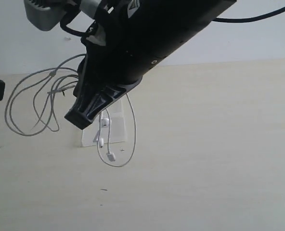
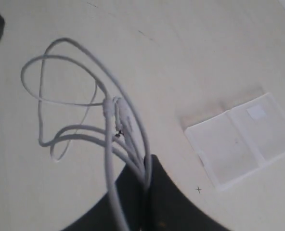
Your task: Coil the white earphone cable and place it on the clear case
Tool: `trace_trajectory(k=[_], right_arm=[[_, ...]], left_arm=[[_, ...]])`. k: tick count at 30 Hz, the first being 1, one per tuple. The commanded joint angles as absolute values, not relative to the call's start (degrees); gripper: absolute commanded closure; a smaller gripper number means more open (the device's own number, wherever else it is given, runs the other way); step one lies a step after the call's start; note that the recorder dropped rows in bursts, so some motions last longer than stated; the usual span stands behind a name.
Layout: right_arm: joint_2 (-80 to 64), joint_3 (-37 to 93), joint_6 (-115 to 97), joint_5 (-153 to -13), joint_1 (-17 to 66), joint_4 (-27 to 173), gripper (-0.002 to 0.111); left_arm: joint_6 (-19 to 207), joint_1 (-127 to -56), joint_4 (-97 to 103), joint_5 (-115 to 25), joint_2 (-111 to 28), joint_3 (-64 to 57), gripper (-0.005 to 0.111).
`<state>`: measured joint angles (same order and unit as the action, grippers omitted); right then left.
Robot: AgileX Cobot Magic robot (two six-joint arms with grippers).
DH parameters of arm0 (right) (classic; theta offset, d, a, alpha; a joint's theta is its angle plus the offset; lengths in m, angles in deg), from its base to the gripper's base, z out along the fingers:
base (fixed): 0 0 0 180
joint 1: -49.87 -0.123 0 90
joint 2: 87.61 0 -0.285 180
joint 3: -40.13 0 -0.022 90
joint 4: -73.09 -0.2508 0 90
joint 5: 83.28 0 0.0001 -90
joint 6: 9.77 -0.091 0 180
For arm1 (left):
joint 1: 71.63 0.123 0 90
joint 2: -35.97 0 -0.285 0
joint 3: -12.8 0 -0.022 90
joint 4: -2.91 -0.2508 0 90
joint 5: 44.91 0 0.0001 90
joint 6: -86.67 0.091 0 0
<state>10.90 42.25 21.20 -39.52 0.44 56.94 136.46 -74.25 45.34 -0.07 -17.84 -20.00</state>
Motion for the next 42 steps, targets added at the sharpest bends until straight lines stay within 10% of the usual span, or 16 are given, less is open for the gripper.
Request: trace_trajectory(k=[1,42], right_arm=[[15.1,42.1,16.9,-44.1,2.3,60.0,0.108],[45.5,54.1,15.7,-77.1,11.0,29.8,0.108]], left_arm=[[129.1,-74.1,39.5,-4.0,-15.7,-19.6,0.049],[128.1,-74.1,37.3,-6.2,-6.9,-21.3,0.049]])
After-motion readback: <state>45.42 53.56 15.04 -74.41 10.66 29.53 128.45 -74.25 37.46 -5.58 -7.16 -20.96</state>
